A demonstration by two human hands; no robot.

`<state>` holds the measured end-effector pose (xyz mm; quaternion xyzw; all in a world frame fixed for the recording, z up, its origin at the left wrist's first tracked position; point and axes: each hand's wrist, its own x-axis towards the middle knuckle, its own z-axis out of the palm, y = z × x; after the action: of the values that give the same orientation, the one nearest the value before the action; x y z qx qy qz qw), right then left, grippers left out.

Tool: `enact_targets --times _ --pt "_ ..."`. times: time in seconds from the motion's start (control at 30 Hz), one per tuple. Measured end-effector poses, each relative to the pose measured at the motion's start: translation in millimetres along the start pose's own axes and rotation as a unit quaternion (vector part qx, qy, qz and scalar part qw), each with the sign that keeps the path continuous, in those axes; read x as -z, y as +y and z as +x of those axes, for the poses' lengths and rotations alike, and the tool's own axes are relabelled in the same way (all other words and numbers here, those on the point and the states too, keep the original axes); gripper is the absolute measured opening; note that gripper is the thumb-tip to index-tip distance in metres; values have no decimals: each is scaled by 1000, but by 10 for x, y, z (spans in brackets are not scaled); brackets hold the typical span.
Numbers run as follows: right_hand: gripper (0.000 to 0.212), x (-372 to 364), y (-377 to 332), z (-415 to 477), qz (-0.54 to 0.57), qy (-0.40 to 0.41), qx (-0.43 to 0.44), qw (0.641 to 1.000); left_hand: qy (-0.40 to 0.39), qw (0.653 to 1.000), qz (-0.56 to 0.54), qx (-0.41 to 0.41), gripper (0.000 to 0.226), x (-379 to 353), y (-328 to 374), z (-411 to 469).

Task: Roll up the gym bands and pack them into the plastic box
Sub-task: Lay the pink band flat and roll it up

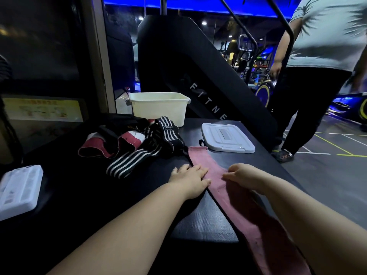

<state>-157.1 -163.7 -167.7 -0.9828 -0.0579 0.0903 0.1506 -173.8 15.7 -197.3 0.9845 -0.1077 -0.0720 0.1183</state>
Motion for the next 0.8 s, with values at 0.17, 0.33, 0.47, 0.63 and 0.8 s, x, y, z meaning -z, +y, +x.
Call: enact_targets --times 0.17,0.33,0.47,0.63,0.8 --pt "32 -138 -56 136 26 80 -4 996 59 998 -2 8 44 56 -37 70" --pt "30 -196 -127 359 29 101 -34 994 101 991 -86 16 28 100 -148 212" --pt "31 -220 -196 531 43 110 -48 992 78 995 -58 22 27 99 -218 355" --pt "25 -255 -299 779 45 125 -51 990 64 997 -42 21 29 151 -329 489" --pt "30 -277 -385 1024 76 151 -63 984 56 997 -47 23 43 197 -390 561"
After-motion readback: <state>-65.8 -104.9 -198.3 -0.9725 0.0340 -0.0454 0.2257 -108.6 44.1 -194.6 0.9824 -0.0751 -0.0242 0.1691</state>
